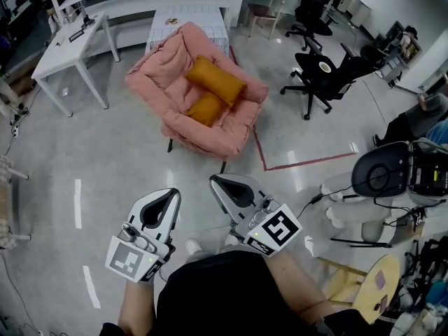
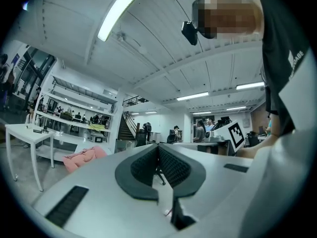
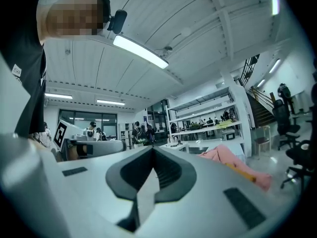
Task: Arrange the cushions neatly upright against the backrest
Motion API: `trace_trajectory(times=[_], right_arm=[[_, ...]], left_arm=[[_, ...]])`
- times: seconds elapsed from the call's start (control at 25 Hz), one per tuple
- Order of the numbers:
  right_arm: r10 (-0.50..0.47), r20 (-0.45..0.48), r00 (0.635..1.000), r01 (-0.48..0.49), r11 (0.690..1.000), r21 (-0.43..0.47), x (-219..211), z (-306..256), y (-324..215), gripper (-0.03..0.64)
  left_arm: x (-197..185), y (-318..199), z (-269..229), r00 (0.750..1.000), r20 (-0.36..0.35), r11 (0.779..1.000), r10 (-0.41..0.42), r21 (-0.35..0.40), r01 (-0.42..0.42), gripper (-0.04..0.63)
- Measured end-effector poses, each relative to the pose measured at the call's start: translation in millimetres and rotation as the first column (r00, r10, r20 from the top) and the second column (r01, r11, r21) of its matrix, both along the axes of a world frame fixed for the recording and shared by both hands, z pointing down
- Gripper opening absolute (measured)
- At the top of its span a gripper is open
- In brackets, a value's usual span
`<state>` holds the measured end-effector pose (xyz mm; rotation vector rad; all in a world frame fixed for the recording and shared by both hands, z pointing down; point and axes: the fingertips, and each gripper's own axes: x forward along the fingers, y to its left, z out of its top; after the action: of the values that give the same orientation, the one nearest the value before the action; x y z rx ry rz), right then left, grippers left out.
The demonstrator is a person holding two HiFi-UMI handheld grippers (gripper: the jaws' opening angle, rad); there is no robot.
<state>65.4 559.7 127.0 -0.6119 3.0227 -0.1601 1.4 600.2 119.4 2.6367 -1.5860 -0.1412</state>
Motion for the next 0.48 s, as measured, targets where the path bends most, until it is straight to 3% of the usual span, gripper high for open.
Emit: trace_trajectory(times=[0.24,0.48], right_arm=[[0.014,-0.025,1.0,-0.013,1.0,0.012,-33,4,1,0.009],[0.031,-0.037,0.999,-0.031,0.999,0.008,-47,9,-15,0.009]], left_arm=[[-34,-1,9,1.0,-0.015,1.0,0.014,-0.003,-0.014,0.012],[-50,-16,7,0.997,-0.072,0.999,0.036,0.014,-0.035,0.012]])
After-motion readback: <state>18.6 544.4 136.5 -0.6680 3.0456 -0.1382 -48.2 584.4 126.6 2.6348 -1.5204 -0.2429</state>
